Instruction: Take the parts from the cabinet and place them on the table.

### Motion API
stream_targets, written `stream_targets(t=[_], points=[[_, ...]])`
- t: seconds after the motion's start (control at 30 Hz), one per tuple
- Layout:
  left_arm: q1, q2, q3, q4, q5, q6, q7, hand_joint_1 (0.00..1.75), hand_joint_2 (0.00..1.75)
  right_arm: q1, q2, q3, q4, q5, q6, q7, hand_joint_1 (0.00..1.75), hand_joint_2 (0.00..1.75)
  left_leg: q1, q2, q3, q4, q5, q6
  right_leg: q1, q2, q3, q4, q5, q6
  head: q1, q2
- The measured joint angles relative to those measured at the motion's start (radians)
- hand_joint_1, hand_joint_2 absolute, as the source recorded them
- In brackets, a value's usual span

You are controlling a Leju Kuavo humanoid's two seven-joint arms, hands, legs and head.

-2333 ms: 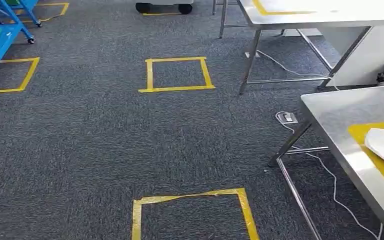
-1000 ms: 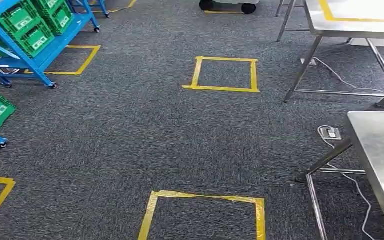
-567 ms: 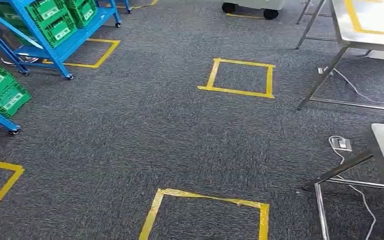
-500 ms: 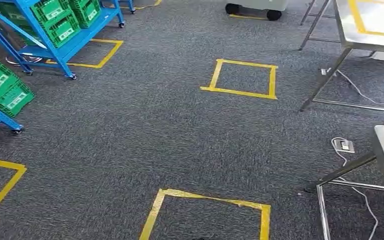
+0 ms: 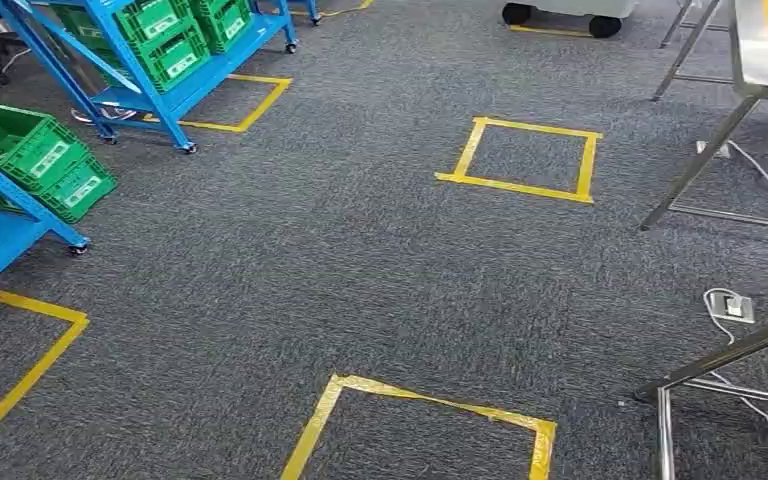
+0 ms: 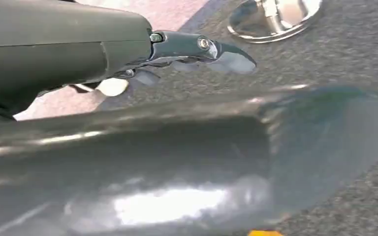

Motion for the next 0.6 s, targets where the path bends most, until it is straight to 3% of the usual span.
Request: stream_targets(t=[0.07,0.1,0.13,0.27,0.3,0.33,0.37,0.43,0.47,0.5,0.53,0.6], points=[[0.000,0.000,0.000,0.000,0.000,0.001,0.000,0.00,0.00,-0.001,0.000,0.000,0.000,0.000,0.000,0.000,0.00,0.00,-0.006,0.004,0.073,-0.141,0.082,0.013,0.002,-0.010,0.004,-0.001,0.000,0.000,0.000,0.000],[-0.001,0.001,0.000,0.000,0.000,0.002,0.000,0.00,0.00,-0.002,0.000,0.000,0.000,0.000,0.000,-0.001,0.00,0.00,-0.012,0.020,0.119,-0.228,0.119,0.024,0.002,-0.015,0.007,-0.004,0.000,0.000,0.000,0.000],[-0.002,0.002,0.000,0.000,-0.001,0.002,0.000,0.00,0.00,-0.002,0.000,0.000,0.000,0.000,0.000,-0.002,0.00,0.00,-0.024,0.051,0.149,-0.282,0.128,0.034,0.006,-0.020,0.007,-0.005,0.000,0.001,0.000,0.000],[0.000,0.004,0.000,0.000,-0.003,0.002,-0.002,0.00,0.00,-0.002,0.000,0.000,0.000,-0.003,0.000,-0.006,0.00,0.00,-0.023,0.037,0.151,-0.321,0.121,0.045,0.012,-0.045,0.003,-0.012,0.007,0.017,-0.001,0.000],[0.003,0.003,0.000,0.001,-0.003,0.002,-0.003,0.00,0.00,-0.002,0.000,0.000,0.000,-0.003,0.000,-0.006,0.00,0.00,-0.013,0.034,0.160,-0.333,0.126,0.046,0.012,-0.037,-0.006,-0.008,-0.006,0.023,-0.001,0.000],[0.002,0.003,0.000,0.000,-0.003,0.002,-0.005,0.00,0.00,-0.002,0.000,0.000,0.000,-0.003,0.000,-0.007,0.00,0.00,-0.011,0.028,0.161,-0.333,0.126,0.049,0.013,-0.010,-0.014,0.023,-0.028,0.028,0.003,0.000],[-0.001,0.003,0.000,0.001,-0.003,0.002,-0.005,0.00,0.00,-0.003,0.000,0.000,0.000,-0.003,0.000,-0.007,0.00,0.00,-0.010,0.022,0.161,-0.333,0.127,0.051,0.010,0.005,-0.045,0.094,-0.067,0.032,0.007,0.000],[-0.002,0.002,0.000,0.000,-0.003,0.002,-0.006,0.00,0.00,0.000,0.000,0.000,0.000,-0.003,0.000,-0.007,0.00,0.00,-0.010,0.010,0.159,-0.333,0.128,0.052,0.009,0.014,-0.126,0.267,-0.135,0.037,0.010,0.000],[0.000,0.001,0.000,0.001,-0.003,0.002,-0.006,0.00,0.00,0.001,0.000,0.000,0.000,-0.003,0.000,-0.007,0.00,0.00,-0.010,0.004,0.160,-0.333,0.128,0.052,0.009,0.014,-0.148,0.309,-0.142,0.039,0.010,0.000],[0.000,0.001,0.000,0.001,-0.003,0.002,-0.006,0.00,0.00,0.002,0.000,0.000,0.000,-0.003,0.000,-0.007,0.00,0.00,-0.010,-0.003,0.161,-0.332,0.127,0.051,0.008,0.014,-0.147,0.303,-0.124,0.040,0.010,0.000],[0.000,0.001,0.000,0.001,-0.003,0.002,-0.006,0.00,0.00,0.002,0.000,0.000,0.000,-0.004,0.000,-0.007,0.00,0.00,-0.009,-0.010,0.163,-0.331,0.126,0.050,0.006,0.014,-0.124,0.252,-0.086,0.042,0.010,0.000],[-0.001,-0.002,0.000,0.001,-0.003,0.002,-0.006,0.00,0.00,0.000,0.000,0.000,0.000,-0.005,0.000,-0.007,0.00,0.00,-0.003,-0.027,0.169,-0.326,0.121,0.041,-0.004,0.030,-0.033,0.068,0.012,0.049,0.010,0.000]])
